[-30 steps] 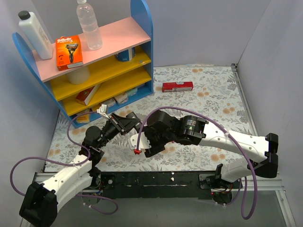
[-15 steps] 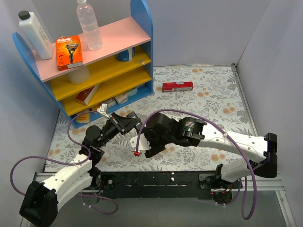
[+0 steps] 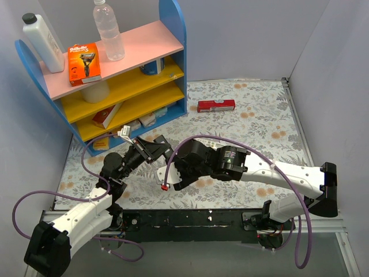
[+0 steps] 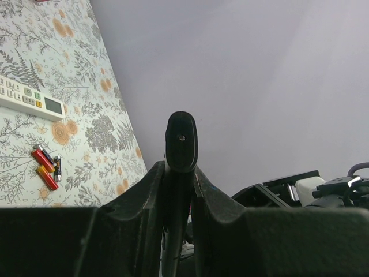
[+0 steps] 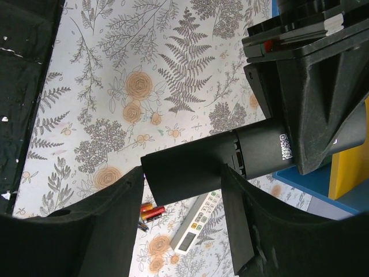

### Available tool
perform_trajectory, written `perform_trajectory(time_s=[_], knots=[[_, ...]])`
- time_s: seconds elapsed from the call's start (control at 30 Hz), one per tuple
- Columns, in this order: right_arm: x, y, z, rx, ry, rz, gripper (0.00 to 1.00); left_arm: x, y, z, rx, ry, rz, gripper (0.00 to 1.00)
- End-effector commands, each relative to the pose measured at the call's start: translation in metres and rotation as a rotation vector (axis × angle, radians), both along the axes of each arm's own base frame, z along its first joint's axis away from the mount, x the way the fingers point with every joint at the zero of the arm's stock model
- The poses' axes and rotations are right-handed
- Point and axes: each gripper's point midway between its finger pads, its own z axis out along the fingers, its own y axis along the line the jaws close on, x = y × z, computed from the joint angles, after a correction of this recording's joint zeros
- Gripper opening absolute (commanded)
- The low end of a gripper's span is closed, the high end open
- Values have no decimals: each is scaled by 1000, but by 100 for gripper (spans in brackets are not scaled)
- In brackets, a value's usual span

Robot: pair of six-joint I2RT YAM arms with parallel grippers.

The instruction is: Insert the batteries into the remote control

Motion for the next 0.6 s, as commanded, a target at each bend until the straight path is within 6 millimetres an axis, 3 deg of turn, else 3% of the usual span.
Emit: perform_trajectory(time_s=[0.0,0.57], knots=[[9,1,-6,5,-40,-24,61,-23,-2,71,-176,-86,-110,0],[42,16,0,81,-118,-103,56,-41,-8,89,-179,-169,-213,0]])
